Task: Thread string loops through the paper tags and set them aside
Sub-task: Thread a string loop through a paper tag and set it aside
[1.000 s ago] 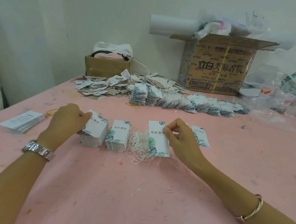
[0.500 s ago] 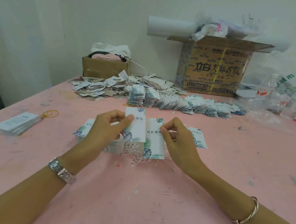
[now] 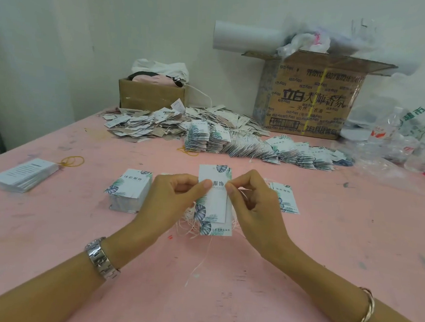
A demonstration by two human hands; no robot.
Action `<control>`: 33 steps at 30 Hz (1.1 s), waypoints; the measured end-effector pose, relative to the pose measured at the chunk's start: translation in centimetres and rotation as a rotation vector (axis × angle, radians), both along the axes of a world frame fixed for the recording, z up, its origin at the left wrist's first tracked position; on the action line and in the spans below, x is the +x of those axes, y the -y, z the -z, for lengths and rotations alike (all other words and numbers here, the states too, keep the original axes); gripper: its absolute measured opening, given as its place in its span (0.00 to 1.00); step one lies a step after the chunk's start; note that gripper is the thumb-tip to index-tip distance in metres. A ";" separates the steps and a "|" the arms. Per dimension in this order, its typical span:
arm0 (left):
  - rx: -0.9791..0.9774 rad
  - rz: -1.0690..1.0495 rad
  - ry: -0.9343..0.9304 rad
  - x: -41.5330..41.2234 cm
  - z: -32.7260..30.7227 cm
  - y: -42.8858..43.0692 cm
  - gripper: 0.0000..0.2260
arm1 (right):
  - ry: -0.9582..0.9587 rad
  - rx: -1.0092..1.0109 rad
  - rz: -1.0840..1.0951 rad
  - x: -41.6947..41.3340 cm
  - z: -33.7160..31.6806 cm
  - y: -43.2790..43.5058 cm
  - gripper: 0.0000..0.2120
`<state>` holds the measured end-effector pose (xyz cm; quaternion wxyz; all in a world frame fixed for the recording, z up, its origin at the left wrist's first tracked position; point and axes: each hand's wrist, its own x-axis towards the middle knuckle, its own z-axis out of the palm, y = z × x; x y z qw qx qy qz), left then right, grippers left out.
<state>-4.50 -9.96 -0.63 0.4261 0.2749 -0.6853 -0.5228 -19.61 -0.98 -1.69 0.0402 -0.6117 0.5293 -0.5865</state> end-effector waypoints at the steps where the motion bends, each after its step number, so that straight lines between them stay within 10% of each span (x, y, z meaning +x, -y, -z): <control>1: 0.034 0.015 -0.016 0.1 0.0 -0.1 0.06 | -0.006 -0.001 0.000 0.0 0.0 0.0 0.04; 33: 0.227 -0.043 -0.154 -0.1 -0.2 -1.4 0.08 | -0.031 -0.030 0.040 -0.1 0.5 0.3 0.04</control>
